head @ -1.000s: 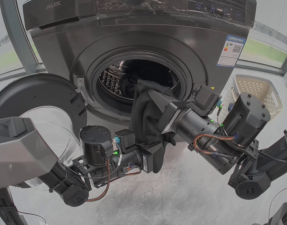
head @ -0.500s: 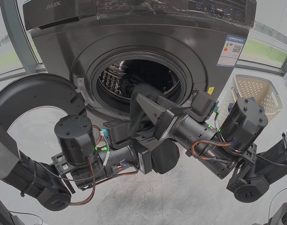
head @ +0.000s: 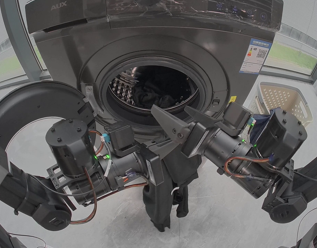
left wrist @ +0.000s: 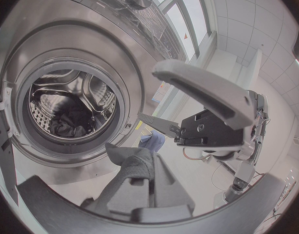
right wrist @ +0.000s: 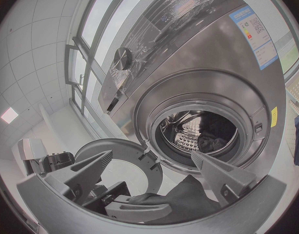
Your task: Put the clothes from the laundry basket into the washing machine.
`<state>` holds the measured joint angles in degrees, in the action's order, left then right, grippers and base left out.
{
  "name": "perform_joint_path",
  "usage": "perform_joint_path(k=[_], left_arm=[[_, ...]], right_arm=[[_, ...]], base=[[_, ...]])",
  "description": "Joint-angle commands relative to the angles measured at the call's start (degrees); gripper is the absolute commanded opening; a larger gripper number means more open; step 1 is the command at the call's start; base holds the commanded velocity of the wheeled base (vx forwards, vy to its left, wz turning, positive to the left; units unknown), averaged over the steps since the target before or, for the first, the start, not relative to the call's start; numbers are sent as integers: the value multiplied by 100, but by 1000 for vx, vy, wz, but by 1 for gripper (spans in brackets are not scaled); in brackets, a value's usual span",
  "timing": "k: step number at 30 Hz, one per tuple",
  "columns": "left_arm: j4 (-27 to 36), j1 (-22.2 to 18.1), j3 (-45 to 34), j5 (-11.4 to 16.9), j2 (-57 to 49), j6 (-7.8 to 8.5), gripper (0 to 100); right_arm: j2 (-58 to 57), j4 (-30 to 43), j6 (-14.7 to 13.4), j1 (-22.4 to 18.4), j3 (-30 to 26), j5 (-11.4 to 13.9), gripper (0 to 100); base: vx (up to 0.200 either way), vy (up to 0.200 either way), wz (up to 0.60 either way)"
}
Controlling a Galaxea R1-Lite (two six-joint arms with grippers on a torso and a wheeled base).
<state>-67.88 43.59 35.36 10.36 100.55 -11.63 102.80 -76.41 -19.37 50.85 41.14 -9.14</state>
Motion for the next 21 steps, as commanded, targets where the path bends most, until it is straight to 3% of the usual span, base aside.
perform_joint_path(k=[1, 7, 14, 21], left_arm=[[-15, -70, 6, -8, -35, -15, 0], [-50, -281, 14, -8, -264, -15, 0], [-85, -360, 102, -17, -932, -6, 0], [-1078, -439, -241, 18, -1195, -6, 0]], right_arm=[[-208, 21, -5, -145, -80, 0, 100], [-252, 21, -5, -690, -150, -35, 100], [-217, 21, 30, -919, -1047, 0, 100], [205, 12, 144, -936, -1583, 141, 100]], base=[[0, 0, 0], [0, 0, 0], [0, 0, 0], [0, 0, 0]])
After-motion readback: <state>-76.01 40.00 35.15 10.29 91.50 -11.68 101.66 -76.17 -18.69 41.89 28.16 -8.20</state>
